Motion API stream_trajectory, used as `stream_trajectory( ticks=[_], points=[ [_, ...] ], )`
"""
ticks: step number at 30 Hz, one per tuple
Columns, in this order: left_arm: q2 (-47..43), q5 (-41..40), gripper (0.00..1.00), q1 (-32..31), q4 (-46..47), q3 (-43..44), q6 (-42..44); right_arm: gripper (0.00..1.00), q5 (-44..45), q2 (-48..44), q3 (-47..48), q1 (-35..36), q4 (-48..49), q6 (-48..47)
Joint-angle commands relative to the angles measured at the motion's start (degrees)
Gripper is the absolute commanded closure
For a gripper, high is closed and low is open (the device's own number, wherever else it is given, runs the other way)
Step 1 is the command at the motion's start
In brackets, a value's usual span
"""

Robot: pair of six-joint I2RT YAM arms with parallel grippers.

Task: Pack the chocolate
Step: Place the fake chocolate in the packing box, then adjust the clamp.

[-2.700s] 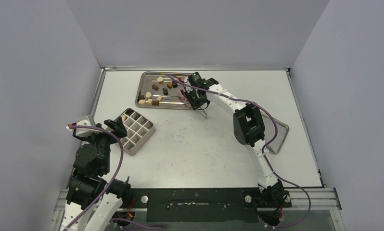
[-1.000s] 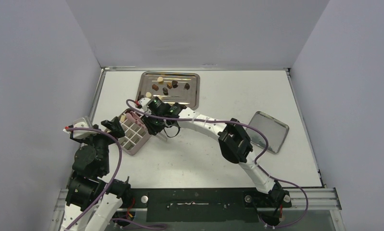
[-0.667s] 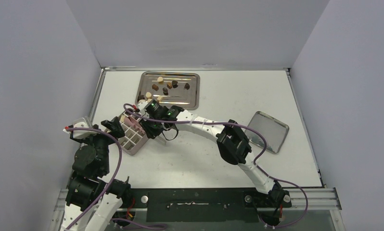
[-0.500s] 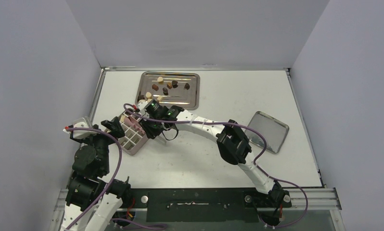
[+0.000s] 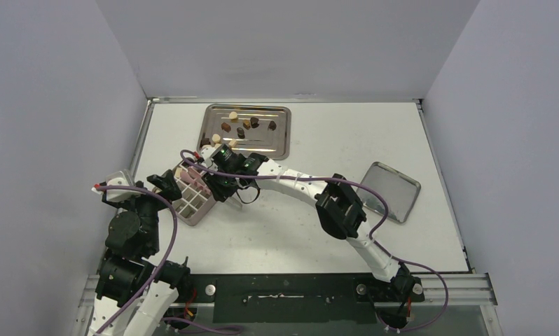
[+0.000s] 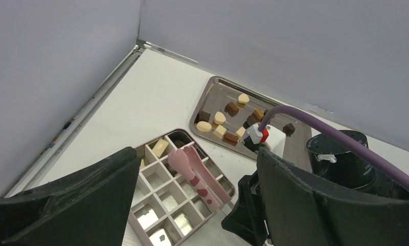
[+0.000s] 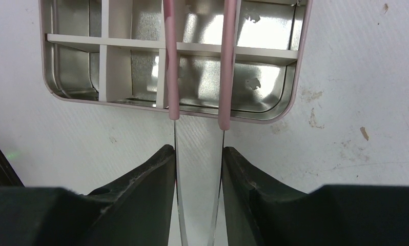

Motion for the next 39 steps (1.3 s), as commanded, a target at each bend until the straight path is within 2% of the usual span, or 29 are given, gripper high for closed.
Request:
stream_trajectory(
  ticks=[1,10,19,29,39],
  points=[
    [0.7,0.2,0.18,0.1,0.1,1.8,-2.4,0.66,0.7,-5.6,-0.8,-0.5,3.4,0.0],
    [3.3,2.9,0.19,0.1,-3.1,3.7,-8.7,0.67,2.0,-19.5,-16.7,-2.3,12.0,1.5],
    [7.2,11.5,0.21,0.0,-1.7,2.3,-17.8,0.68,3.4,-29.0,-26.5,-2.8,17.0,3.3],
    [21.0,21.5,0.16,0.1,4.6,7.1,-20.5,0.68,2.9,-34.6,-31.2,-2.5,20.8,4.5],
    [26.4,24.9,0.15,0.3,8.8,6.7,-22.1,0.68,2.0,-38.1,-33.4,-2.5,22.8,4.3]
  ],
)
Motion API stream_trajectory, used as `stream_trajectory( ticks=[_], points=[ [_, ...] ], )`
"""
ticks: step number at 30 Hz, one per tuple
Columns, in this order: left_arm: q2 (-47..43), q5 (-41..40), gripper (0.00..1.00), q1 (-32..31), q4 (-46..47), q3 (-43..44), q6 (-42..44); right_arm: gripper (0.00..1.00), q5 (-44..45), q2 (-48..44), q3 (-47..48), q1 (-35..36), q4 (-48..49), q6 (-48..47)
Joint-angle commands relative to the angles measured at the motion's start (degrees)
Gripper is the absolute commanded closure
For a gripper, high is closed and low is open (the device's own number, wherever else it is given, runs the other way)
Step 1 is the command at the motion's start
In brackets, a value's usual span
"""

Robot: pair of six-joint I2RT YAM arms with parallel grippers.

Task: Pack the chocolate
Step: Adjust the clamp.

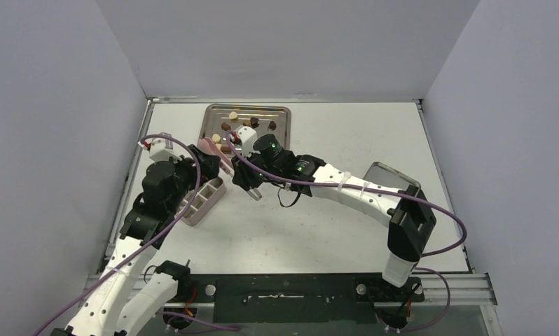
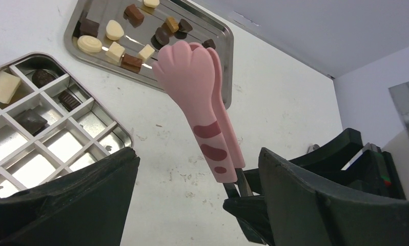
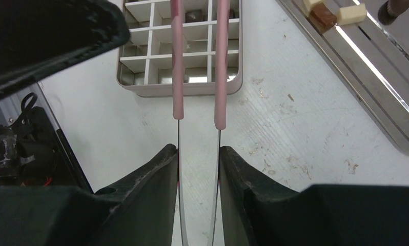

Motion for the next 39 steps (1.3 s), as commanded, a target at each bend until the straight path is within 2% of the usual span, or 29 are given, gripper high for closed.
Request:
stream_trajectory(
  ticks=[1,10,21,31,36,39],
  points=[
    [1.6,2.7,0.15,0.3,5.2,2.2,-1.0,0.68,-0.6,-4.7,-0.3,0.4,4.9,0.2],
    [5.3,-3.8,0.16,0.8,3.4,1.1,3.3,0.68,-0.7,-7.1,-0.8,0.5,4.5,-0.4],
    [8.3,-2.8,0.16,1.0,-3.0,1.9,3.9,0.68,6.0,-9.7,-1.1,0.5,3.4,-0.8],
    [6.2,-1.9,0.17,1.0,-3.7,0.7,4.2,0.68,10.3,-9.4,-0.7,0.4,3.3,-1.8],
    [3.1,-1.8,0.17,1.0,-4.3,3.5,8.0,0.68,16.4,-5.9,1.9,-1.5,-1.2,-4.1],
    [-0.2,-3.0,0.17,1.0,-3.9,4.2,11.0,0.69,16.2,-3.7,3.2,-4.4,-2.5,-4.5]
  ],
)
